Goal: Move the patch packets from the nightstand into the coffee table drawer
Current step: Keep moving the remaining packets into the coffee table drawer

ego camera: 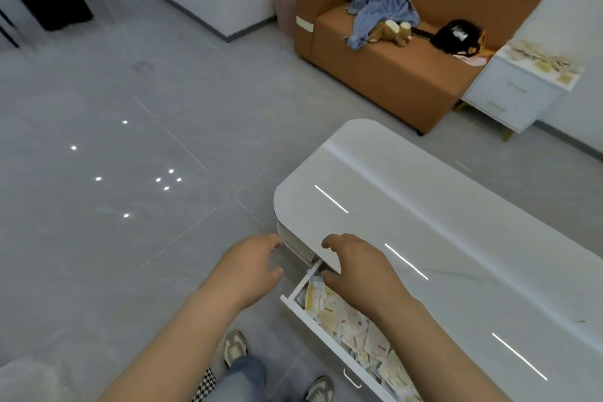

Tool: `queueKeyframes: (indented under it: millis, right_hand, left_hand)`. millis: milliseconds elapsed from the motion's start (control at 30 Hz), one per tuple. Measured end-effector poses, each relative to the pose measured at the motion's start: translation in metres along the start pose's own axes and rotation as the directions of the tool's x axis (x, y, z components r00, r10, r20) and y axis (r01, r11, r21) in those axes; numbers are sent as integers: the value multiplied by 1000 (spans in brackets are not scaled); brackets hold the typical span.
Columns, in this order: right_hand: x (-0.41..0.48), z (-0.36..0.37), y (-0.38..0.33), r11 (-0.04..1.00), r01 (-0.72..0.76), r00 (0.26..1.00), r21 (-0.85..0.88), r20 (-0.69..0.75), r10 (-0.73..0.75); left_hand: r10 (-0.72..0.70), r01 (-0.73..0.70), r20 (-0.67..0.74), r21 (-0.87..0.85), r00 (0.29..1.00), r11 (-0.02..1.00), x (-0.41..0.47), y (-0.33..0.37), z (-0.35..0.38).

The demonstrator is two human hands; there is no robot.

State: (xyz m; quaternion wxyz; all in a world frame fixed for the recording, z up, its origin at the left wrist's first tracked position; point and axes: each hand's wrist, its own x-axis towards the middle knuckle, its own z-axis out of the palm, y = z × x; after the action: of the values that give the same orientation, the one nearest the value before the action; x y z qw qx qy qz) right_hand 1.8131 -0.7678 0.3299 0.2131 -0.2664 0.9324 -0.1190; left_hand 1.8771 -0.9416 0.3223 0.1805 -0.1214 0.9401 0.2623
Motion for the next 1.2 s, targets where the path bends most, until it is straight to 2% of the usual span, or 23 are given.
queueKeyframes:
  millis: [267,567,833,1200]
  right_hand:
    - [71,-32,-94,994,105,994,-39,-32,-106]
    - [144,-52,-175,991,134,987,-12,-89,-135]
    - [211,-75,-194,992,123,987,15,-105,-120]
    - [335,-131,-187,991,127,984,32,-129,-122]
  left_hand:
    - [-10,6,-173,-20,985,1000,6,-72,-95]
    - [-17,2,-256,-57,967,998,33,-144,-169]
    - [10,-32,-256,-82,967,996,94,-165,-209]
    - [11,-22,-293,-32,956,999,207,-164,-290]
